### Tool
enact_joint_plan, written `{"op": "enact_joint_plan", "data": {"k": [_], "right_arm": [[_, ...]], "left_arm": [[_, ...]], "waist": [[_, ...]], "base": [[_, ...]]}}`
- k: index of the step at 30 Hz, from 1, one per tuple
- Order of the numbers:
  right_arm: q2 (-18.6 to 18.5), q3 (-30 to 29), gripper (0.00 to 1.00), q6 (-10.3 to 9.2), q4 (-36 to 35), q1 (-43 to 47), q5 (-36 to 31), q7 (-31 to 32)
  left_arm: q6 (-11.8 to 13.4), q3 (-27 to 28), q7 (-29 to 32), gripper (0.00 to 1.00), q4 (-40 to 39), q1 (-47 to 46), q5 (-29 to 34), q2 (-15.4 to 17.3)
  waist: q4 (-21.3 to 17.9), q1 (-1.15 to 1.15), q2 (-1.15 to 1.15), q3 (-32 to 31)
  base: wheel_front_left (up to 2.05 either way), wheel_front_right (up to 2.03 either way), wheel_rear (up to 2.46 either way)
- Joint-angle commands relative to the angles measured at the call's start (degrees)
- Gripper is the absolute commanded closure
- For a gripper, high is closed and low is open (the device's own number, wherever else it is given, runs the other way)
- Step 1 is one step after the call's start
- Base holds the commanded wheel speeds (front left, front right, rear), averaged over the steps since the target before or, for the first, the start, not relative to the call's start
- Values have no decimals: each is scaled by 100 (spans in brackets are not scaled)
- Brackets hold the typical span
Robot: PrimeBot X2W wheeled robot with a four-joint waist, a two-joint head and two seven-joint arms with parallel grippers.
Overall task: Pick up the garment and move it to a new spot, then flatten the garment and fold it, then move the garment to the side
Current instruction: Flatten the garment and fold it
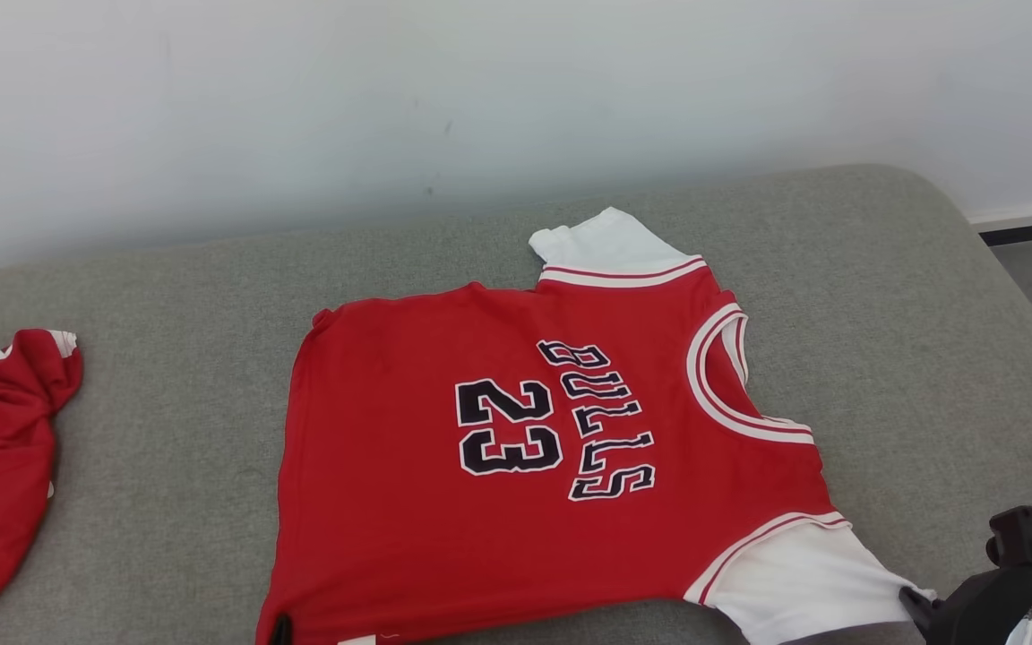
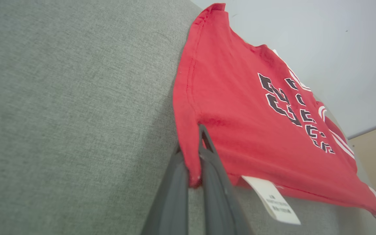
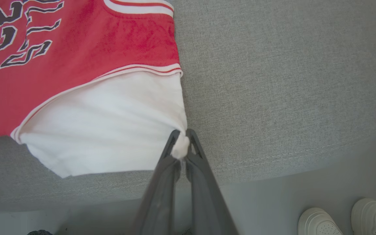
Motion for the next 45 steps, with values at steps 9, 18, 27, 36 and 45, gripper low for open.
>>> {"op": "enact_joint_plan", "data": {"k": [9, 18, 27, 36, 45], "right_arm": [[-247, 210, 100, -15, 45, -886, 40, -837], [-601, 1227, 100, -15, 1211, -3774, 449, -1624], [-596, 1649, 100, -15, 2914, -6807, 181, -3075], [-359, 938, 100, -15, 4118, -8966, -675, -5447], [-422, 193, 100, -15, 3676, -9983, -1898, -6432]], "left_arm": [[-92, 24, 326, 100, -372, -735, -179, 159], [-93, 127, 953, 100, -217, -3346, -61, 748], [-103, 270, 1129, 100, 256, -5959, -56, 1009], [-118, 333, 205, 100, 561, -7874, 345, 1106], [-366, 389, -484, 100, 352, -8986, 586, 1071]], "waist": [[-50, 0, 0, 347], [-301, 0, 0, 1552], [-353, 0, 0, 2875], [-295, 0, 0, 3477], [-273, 0, 0, 3825]], "base": [[0, 0, 0], [0, 0, 0], [0, 0, 0], [0, 0, 0], [0, 0, 0]]}}
